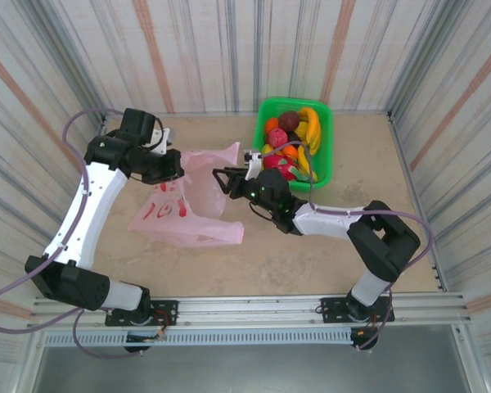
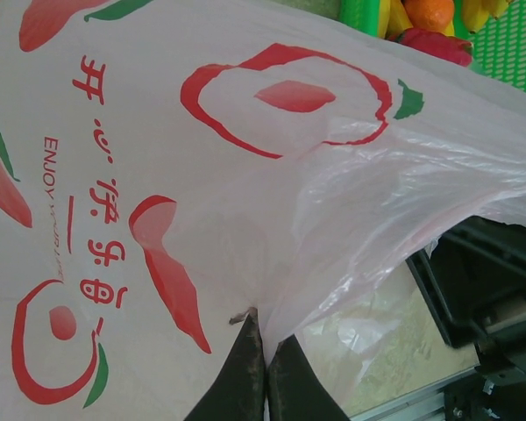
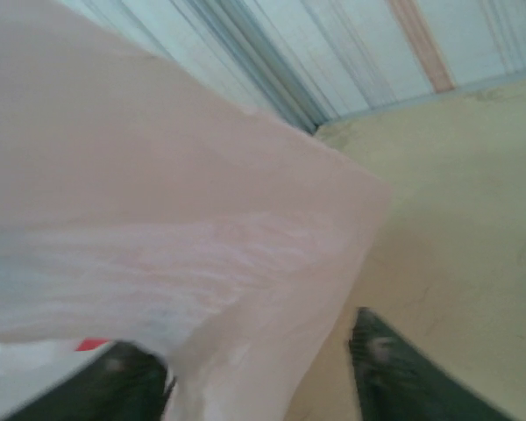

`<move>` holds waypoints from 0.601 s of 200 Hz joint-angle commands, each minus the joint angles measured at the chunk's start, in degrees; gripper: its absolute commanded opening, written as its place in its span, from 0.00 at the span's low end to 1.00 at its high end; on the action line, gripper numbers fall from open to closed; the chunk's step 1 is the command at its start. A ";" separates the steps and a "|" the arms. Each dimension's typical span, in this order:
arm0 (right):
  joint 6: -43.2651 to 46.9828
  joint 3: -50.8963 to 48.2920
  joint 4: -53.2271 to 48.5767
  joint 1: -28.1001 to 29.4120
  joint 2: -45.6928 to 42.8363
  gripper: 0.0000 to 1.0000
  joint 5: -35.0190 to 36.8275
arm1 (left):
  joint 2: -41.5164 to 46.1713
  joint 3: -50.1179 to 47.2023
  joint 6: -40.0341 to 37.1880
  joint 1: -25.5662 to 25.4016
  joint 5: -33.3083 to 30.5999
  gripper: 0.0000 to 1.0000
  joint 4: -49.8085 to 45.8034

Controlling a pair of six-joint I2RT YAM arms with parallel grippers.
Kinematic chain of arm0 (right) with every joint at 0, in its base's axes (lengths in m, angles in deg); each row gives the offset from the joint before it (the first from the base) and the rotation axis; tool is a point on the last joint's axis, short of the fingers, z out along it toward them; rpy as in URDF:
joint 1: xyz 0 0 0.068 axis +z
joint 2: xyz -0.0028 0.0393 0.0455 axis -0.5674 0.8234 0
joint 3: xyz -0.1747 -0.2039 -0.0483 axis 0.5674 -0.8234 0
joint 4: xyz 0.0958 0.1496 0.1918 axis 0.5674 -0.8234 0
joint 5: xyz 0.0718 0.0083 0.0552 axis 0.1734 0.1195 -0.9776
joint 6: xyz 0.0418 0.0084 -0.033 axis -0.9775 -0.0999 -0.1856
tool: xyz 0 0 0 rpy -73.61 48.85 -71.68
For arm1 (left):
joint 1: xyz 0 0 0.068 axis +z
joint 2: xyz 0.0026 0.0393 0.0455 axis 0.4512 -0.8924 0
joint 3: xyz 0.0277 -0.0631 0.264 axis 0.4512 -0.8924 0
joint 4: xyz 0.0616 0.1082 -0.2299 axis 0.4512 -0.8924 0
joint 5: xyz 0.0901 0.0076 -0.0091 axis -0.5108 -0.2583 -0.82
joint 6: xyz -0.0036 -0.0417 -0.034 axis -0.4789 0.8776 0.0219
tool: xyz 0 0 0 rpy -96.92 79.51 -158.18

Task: Place the fake fruits into the plastic bag and tie a complex knot

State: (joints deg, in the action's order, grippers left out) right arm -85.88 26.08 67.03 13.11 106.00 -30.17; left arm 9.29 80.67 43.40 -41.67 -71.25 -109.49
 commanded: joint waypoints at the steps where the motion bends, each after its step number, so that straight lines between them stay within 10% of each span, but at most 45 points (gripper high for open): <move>1: -1.23 2.68 -10.20 0.32 -0.54 0.22 5.41 | 2.11 3.42 -3.41 0.04 -2.85 0.00 -3.43; 23: 0.22 3.47 -19.82 -0.13 -2.81 0.00 8.17 | 1.69 7.45 -6.77 0.97 -6.70 0.00 -7.52; 82: 1.07 1.79 -35.91 -3.90 -8.99 0.00 8.84 | -4.09 15.70 -13.71 3.51 -11.67 0.00 -11.24; 120: 0.65 1.31 -34.21 -3.87 -9.82 0.00 5.54 | -7.06 12.21 -12.37 2.33 -1.60 0.01 -6.49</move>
State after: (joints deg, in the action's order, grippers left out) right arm -85.67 28.15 34.85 8.96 97.52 -22.69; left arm 3.76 95.35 31.90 -38.46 -79.16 -117.87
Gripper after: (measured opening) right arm 0.043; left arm 0.048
